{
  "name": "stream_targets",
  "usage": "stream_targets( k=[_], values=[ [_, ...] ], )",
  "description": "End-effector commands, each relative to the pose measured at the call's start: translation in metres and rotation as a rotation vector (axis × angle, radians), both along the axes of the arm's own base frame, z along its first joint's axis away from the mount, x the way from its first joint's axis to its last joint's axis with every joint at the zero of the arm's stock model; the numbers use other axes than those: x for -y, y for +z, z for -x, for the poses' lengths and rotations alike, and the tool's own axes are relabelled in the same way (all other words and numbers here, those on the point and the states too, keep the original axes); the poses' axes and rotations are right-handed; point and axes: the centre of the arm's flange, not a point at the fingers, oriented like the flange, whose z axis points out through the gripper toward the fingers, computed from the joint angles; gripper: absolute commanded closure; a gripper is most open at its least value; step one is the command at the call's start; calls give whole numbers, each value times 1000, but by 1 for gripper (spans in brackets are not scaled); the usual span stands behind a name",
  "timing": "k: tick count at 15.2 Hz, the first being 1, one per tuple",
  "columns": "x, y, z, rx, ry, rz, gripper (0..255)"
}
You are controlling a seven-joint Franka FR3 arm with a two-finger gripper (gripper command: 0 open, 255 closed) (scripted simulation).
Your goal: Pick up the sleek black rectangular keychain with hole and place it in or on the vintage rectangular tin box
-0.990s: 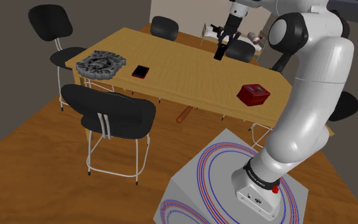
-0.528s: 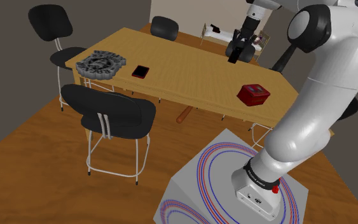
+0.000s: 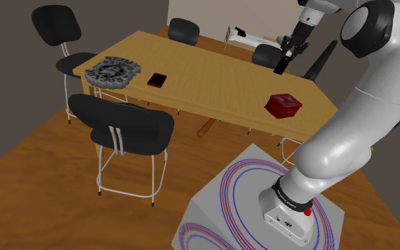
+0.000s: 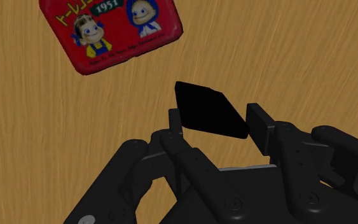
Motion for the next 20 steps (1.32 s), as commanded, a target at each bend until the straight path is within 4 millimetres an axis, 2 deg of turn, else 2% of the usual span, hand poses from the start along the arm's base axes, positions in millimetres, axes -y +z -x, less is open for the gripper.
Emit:
stream_targets(
  k=[1, 8, 20],
  values=[
    [9, 1, 27, 0, 1, -1, 255],
    [44, 13, 107, 0, 1, -1, 255],
    [44, -50, 107, 0, 1, -1, 255]
  ],
)
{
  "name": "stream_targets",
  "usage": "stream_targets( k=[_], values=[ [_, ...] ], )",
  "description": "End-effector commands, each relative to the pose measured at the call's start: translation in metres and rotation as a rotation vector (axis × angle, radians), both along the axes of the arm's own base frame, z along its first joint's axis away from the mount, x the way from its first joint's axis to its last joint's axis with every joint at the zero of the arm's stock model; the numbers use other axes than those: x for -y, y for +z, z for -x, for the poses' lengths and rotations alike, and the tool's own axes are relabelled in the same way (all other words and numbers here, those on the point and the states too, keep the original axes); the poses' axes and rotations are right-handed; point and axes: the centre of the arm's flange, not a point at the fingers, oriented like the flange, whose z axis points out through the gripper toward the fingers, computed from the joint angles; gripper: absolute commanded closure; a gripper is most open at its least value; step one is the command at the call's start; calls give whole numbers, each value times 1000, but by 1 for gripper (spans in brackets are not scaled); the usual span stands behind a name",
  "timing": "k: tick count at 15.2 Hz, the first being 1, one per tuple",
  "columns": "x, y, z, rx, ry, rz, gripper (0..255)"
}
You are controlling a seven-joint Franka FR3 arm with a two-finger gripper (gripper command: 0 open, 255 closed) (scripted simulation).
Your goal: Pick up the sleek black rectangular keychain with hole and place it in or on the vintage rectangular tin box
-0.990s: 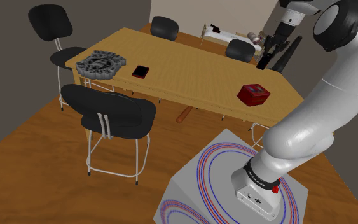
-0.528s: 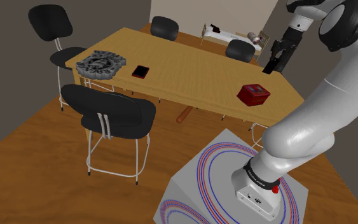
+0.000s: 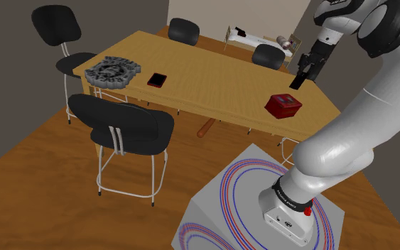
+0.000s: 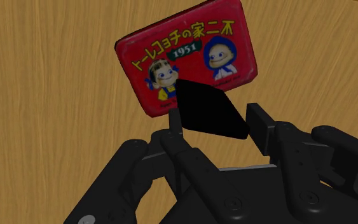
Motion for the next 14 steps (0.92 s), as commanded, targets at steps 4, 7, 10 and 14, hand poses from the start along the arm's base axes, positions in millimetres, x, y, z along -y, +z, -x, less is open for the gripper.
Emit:
stream_targets(
  k=[4, 7, 10, 14],
  values=[
    [0, -26, -1, 0, 0, 0, 255],
    [0, -42, -1, 0, 0, 0, 255],
    [0, -59, -1, 0, 0, 0, 255],
    [0, -59, -1, 0, 0, 0, 255]
  ],
)
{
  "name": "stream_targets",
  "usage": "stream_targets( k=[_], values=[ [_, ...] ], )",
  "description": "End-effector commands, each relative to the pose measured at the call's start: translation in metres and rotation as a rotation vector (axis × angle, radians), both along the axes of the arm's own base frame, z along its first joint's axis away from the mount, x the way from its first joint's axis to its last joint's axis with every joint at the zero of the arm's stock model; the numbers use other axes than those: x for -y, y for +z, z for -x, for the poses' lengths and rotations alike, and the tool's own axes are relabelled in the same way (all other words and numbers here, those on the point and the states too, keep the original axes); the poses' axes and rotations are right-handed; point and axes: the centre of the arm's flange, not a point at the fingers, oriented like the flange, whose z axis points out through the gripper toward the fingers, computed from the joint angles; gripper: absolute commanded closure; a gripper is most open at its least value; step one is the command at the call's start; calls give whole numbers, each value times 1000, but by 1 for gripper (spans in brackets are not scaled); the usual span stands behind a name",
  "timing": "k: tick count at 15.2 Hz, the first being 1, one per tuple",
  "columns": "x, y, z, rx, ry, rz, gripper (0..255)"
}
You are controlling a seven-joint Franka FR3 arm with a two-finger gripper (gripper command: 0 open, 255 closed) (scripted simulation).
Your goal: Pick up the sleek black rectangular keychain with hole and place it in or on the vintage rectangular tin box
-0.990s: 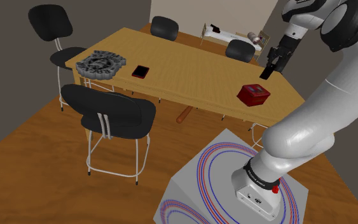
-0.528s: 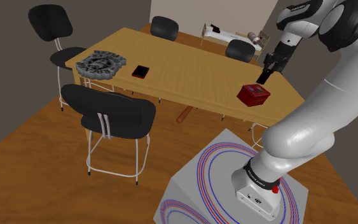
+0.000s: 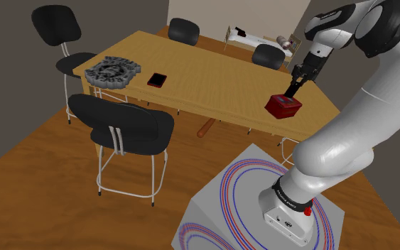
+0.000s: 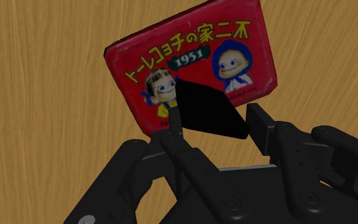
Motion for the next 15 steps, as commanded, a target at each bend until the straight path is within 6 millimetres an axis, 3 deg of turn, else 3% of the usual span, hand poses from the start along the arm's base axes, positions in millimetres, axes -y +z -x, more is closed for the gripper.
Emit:
stream_targets(
  k=[1, 3, 4, 9, 13, 15],
  values=[
    [0, 0, 0, 0, 0, 0, 255],
    [0, 0, 0, 0, 0, 0, 255],
    [0, 0, 0, 0, 0, 0, 0],
    [0, 0, 0, 0, 0, 0, 0],
    [0, 50, 1, 0, 0, 0, 0],
    [0, 50, 1, 0, 0, 0, 0]
  ],
)
